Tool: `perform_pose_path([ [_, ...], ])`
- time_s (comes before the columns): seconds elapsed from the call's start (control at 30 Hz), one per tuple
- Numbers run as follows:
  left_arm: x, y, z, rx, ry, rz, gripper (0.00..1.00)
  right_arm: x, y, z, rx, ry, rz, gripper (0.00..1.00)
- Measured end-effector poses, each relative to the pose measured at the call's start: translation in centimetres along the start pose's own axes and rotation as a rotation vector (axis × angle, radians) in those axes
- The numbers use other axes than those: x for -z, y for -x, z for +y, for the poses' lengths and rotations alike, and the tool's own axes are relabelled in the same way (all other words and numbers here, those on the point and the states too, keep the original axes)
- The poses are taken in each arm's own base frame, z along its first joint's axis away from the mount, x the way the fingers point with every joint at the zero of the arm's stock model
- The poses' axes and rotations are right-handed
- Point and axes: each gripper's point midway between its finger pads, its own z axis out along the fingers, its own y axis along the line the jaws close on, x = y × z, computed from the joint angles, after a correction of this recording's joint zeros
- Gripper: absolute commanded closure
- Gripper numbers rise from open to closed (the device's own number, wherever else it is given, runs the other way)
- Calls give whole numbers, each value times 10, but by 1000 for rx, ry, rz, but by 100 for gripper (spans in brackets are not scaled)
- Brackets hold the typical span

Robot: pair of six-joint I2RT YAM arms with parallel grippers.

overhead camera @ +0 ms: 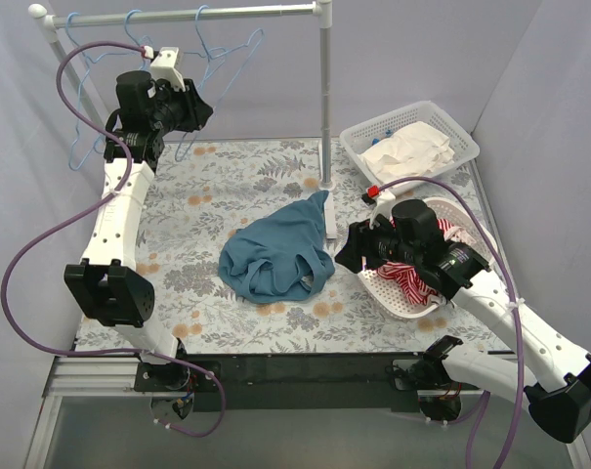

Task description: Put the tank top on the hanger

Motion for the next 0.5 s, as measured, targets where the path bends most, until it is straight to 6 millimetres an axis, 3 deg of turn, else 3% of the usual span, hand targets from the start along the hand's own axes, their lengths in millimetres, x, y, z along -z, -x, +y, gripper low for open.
perform_pose_path([
  [0.13, -1, -4, 0, 5, -2, 1, 100, 1, 3, -3, 3, -20, -11, 37],
  [0.3, 7, 13, -6, 0, -13, -51, 100, 5, 14, -5, 10, -46, -45, 37],
  [0.5, 26, 47, -23, -15, -51, -139, 100, 7, 23, -7, 14, -68, -74, 37],
])
